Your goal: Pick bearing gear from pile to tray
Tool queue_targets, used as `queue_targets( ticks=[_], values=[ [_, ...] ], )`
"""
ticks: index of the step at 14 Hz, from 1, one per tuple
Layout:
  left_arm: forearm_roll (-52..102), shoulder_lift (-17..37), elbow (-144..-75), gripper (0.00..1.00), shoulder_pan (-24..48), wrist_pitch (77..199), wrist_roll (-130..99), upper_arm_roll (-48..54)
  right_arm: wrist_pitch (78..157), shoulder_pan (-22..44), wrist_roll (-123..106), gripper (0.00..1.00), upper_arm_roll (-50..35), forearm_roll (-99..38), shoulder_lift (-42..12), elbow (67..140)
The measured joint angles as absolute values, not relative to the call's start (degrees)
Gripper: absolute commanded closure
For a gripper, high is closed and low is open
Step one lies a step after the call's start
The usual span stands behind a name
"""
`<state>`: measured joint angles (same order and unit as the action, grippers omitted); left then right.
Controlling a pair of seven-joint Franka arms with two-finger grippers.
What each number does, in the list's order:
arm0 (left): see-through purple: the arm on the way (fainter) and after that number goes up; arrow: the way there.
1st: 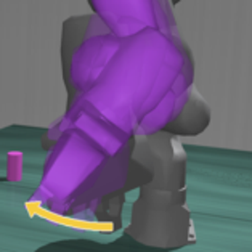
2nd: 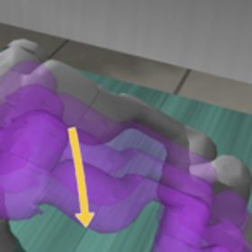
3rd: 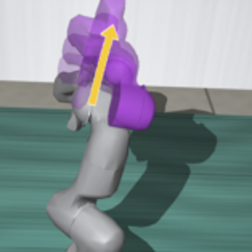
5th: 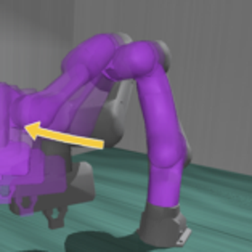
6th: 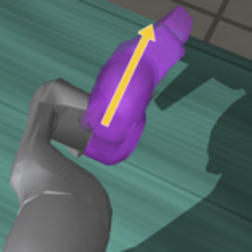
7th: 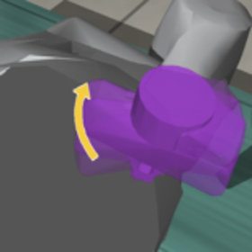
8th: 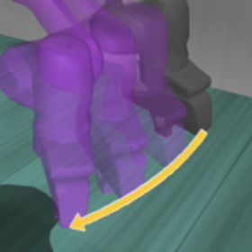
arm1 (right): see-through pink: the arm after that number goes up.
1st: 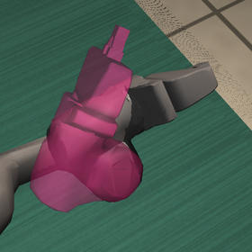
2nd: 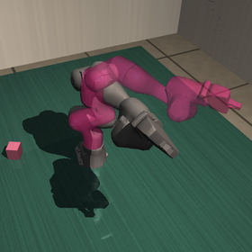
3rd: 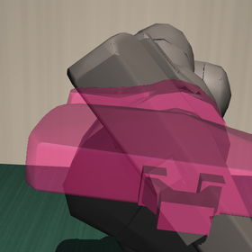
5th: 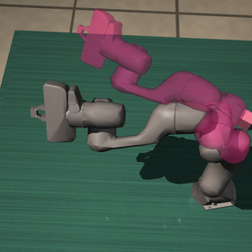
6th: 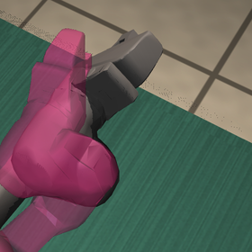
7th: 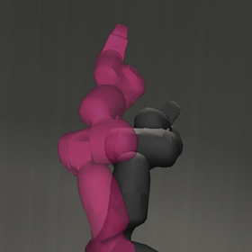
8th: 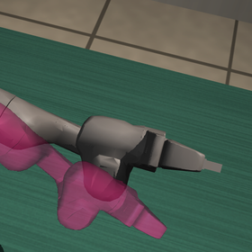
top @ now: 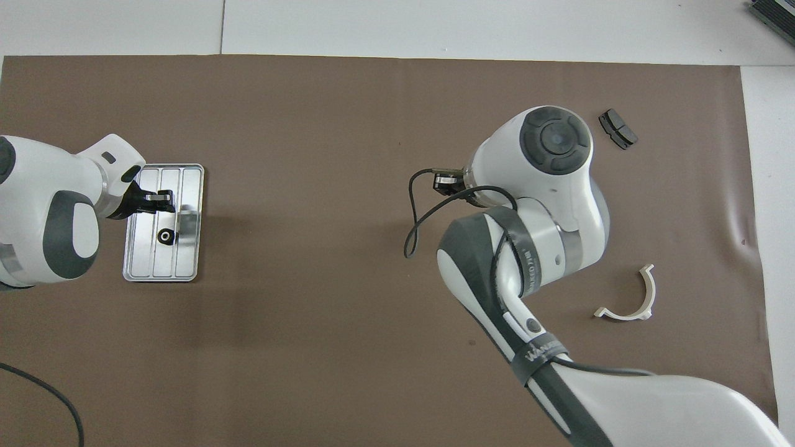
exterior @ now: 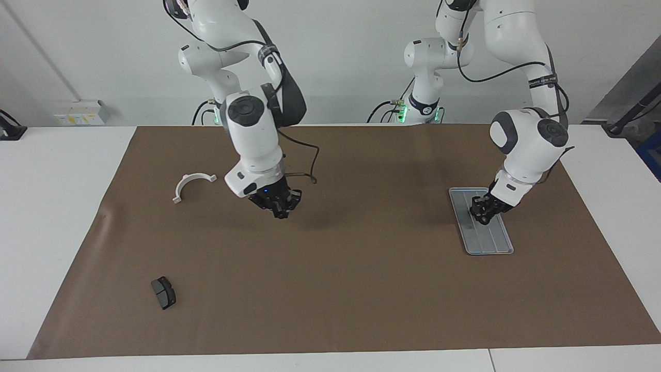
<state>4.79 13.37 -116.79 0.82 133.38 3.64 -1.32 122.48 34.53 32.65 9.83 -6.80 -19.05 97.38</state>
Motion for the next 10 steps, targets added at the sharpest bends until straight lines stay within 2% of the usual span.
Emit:
queue_targets(
  ticks=[1, 2, 3, 6, 10],
  values=[
    [4.79, 14.13, -116.8, 0.32, 0.82, 134.0, 3.65, -1.32, 123.24, 36.62, 35.77, 1.0, 9.79, -6.76, -19.66, 97.41],
    [4.79, 14.62, -116.8, 0.19, 0.82, 134.37, 3.64, -1.32, 123.82, 38.12, 37.95, 1.0, 9.78, -6.75, -20.27, 97.47],
    [4.79, 14.87, -116.79, 0.11, 0.83, 134.64, 3.64, -1.29, 124.79, 39.46, 39.97, 1.0, 9.78, -6.58, -21.06, 97.55],
    [4.79, 14.88, -116.27, 0.04, 1.14, 134.89, 3.61, -1.05, 128.75, 42.95, 46.9, 1.0, 9.75, -2.17, -24.72, 97.78],
    [4.91, 14.86, -114.14, 0.04, 2.82, 133.76, 0.29, -0.52, 133.52, 44.84, 49.5, 0.99, 9.73, -0.74, -27.82, 99.21]
  ],
)
